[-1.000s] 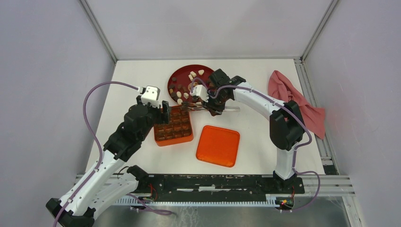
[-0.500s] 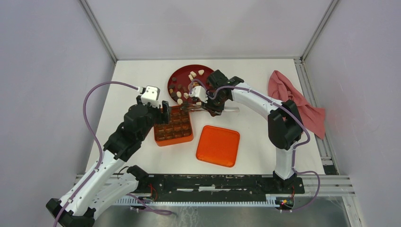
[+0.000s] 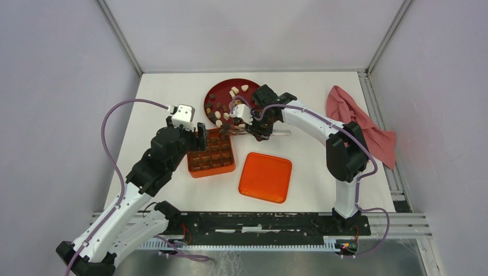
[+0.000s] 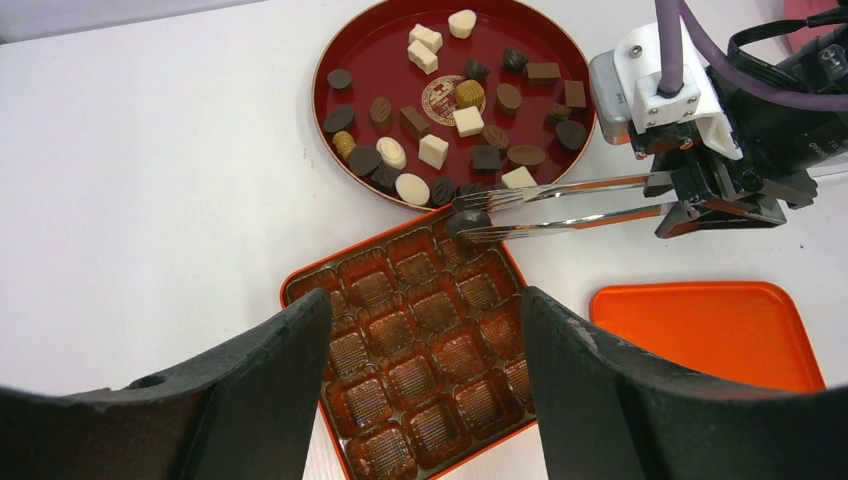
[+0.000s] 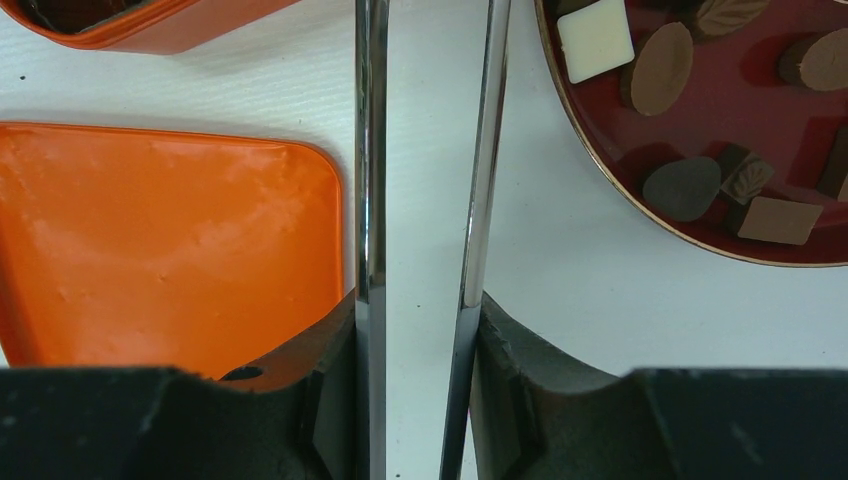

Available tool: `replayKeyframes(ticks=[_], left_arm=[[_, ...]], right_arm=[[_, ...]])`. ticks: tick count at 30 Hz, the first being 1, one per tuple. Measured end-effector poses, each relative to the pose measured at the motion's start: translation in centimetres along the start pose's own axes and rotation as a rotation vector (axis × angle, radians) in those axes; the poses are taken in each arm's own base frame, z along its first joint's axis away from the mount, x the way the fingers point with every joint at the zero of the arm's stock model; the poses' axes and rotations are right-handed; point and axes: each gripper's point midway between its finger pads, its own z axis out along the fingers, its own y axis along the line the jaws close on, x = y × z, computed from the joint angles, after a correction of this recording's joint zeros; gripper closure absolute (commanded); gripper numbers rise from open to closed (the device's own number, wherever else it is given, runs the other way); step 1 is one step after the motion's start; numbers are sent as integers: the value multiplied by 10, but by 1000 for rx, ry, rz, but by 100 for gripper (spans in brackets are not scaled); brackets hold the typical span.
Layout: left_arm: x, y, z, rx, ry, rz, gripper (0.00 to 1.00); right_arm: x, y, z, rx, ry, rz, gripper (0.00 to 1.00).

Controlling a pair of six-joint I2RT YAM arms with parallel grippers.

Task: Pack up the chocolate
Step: Place the fake chocolate in the packing box.

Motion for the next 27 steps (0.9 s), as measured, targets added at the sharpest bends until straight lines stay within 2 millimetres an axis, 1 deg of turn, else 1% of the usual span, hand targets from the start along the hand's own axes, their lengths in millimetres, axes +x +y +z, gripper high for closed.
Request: replayKeyframes(ticks=[6, 15, 21, 24, 27], left_arm=[[0, 0, 0, 0, 0, 0, 25], [0, 0, 0, -1, 0, -1, 25], [-1, 0, -1, 1, -5, -2, 25], [-2, 0, -1, 1, -7, -3, 25], [-1, 0, -1, 1, -7, -3, 25]], right_arm=[[-1, -1, -1, 2, -3, -1, 56], [-4, -1, -1, 0, -11, -2, 61], [-16, -2, -9, -23, -63, 8, 62], [-19, -8, -15, -32, -98, 30, 62], [-9, -23, -21, -21, -112, 77, 62]])
